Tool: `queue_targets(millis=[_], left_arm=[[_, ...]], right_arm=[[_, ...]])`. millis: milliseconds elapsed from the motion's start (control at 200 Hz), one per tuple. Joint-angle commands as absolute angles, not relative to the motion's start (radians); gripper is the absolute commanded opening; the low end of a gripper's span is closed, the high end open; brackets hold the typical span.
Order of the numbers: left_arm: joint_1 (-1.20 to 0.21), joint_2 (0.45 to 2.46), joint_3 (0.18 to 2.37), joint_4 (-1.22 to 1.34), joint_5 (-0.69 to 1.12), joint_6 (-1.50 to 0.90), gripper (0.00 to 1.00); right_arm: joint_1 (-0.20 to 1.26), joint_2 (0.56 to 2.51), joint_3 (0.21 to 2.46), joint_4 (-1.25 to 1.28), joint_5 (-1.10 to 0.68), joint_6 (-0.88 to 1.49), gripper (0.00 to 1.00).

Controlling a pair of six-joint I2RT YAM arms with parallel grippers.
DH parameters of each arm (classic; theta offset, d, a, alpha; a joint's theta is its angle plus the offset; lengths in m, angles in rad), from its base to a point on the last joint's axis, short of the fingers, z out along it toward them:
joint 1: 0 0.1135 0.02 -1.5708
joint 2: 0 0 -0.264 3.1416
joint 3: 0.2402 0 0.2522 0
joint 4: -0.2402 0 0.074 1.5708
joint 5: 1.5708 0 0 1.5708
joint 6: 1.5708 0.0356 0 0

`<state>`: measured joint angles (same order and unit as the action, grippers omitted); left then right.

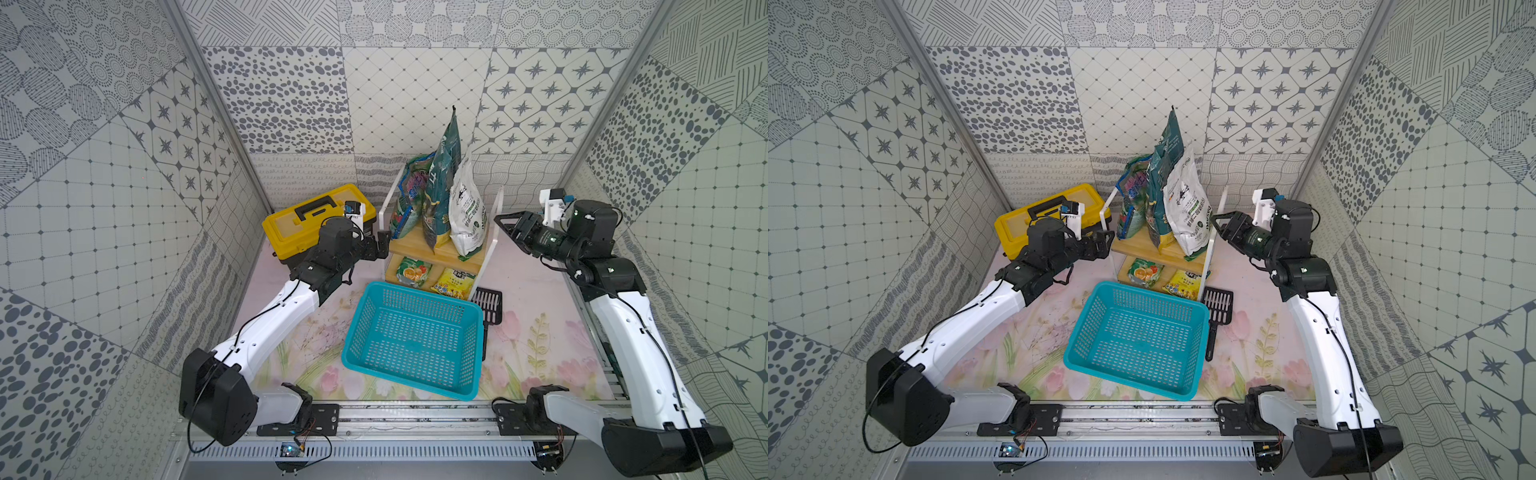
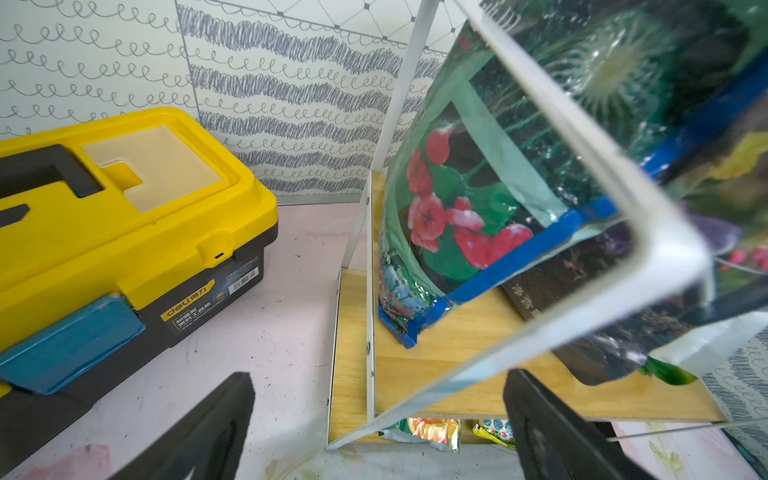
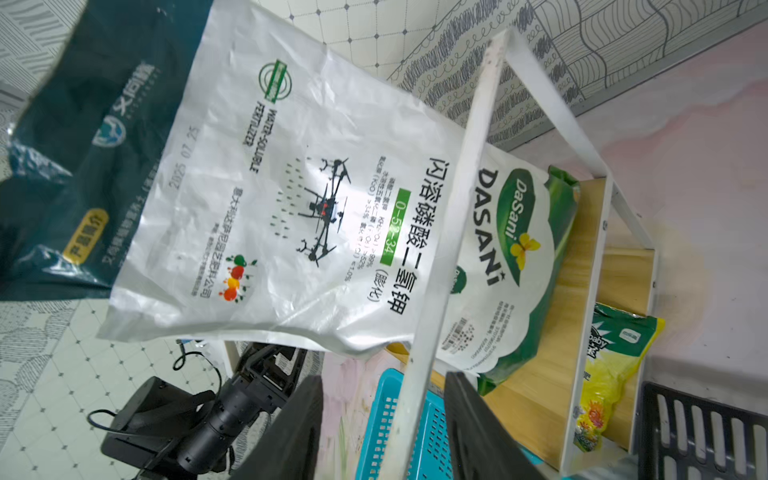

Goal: Take down the fertilizer bag from the shelf
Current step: Move the shelf to the center of the board.

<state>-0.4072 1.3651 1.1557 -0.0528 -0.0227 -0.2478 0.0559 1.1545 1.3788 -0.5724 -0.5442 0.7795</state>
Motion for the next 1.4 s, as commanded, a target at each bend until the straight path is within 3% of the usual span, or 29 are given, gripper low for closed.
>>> queue_targets(millis=[0,110,290,530,680,1166,1396], left_arm=[[-0.414,1.441,1.206,0.030,0.031,-0.187,0.99],[-0.425,1.485,1.230,0.051,0.028,-0.179,0.99],[-0.443,1.547,1.278,0.064,0.013,-0.155,0.98],[-0.458,1.615,1.330,0.058,0.011,-0.155,0.89],[-0.468,1.648,1.360,0.061,0.022,-0.157,0.75],[-0.479,1.758,1.474,0.042,-0.004,-0.167,0.68],[-0.479,1.791,1.501,0.054,-0.056,-0.161,0.70]], right_arm=[[0.020,1.173,1.366,-0.386,-0.669,0.904,0.47],[0.005,1.202,1.333,-0.283,-0.710,0.974,0.39],[-0.003,1.239,1.305,-0.202,-0.719,1.024,0.34],[-0.036,1.239,1.253,-0.200,-0.691,1.029,0.34],[-0.093,1.194,1.233,-0.214,-0.692,1.008,0.39],[-0.132,1.225,1.178,-0.152,-0.748,1.031,0.39],[-0.109,1.302,1.207,-0.059,-0.766,1.083,0.13]])
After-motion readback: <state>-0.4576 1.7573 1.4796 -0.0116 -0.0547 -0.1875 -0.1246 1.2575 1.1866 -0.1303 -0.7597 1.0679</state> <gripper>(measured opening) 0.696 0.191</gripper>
